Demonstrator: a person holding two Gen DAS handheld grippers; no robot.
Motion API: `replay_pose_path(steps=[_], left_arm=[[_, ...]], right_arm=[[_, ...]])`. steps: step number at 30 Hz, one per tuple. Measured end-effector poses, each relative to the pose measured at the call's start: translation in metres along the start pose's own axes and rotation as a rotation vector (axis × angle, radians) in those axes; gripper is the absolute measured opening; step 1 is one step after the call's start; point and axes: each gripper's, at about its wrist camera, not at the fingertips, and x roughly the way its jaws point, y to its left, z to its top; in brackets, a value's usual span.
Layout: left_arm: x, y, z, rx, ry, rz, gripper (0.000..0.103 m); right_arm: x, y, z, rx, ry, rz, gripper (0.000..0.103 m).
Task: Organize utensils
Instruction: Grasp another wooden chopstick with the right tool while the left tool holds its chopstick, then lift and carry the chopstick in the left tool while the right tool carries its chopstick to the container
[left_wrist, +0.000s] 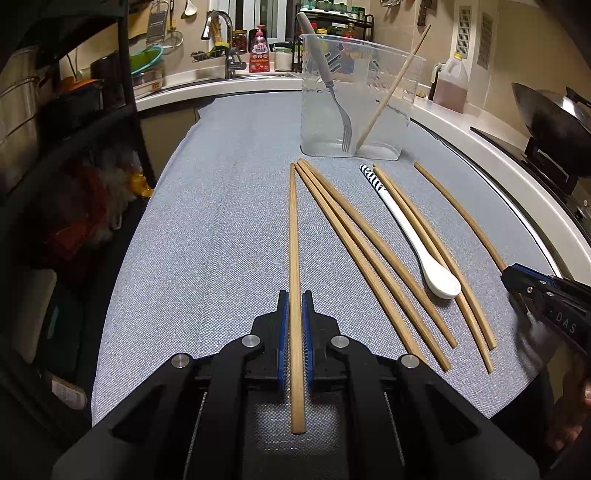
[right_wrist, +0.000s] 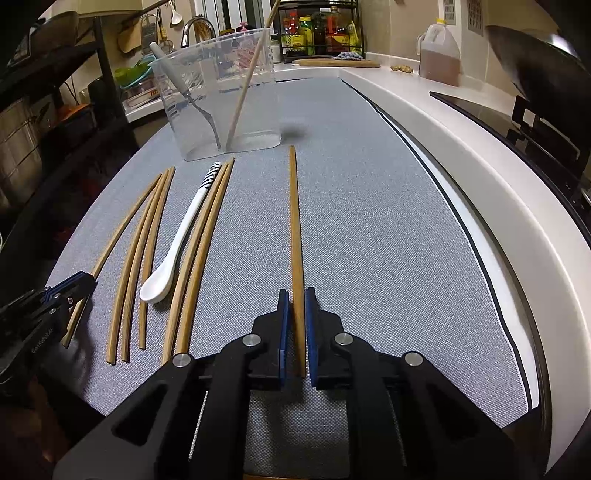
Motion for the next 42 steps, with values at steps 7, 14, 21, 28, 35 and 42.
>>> replay_pose_path(steps=[7, 14, 21, 28, 35, 42], left_arm=[[0.000, 0.000, 0.000, 0.000, 0.000, -0.002, 0.008], [0.000, 0.000, 0.000, 0.000, 0.000, -0.001, 0.007], [0.000, 0.001, 0.000, 0.000, 0.000, -0.002, 0.007], [-0.001, 0.000, 0.001, 0.002, 0.002, -0.004, 0.007], [-0.011, -0.001, 0.007, 0.002, -0.028, -0.006, 0.007], [-0.034, -0.005, 0.014, 0.015, -0.105, -0.010, 0.007]], right_arm=[[0.000, 0.001, -0.001, -0.005, -0.003, -0.002, 0.010], [0.000, 0.001, 0.001, -0.011, -0.004, -0.005, 0.010], [0.001, 0.001, 0.001, -0.010, -0.007, -0.005, 0.008], [0.000, 0.001, 0.000, -0.009, -0.006, -0.004, 0.006], [-0.026, 0.001, 0.011, -0.026, -0.078, -0.015, 0.006], [-0.060, 0.003, 0.023, -0.060, -0.168, -0.032, 0.006]])
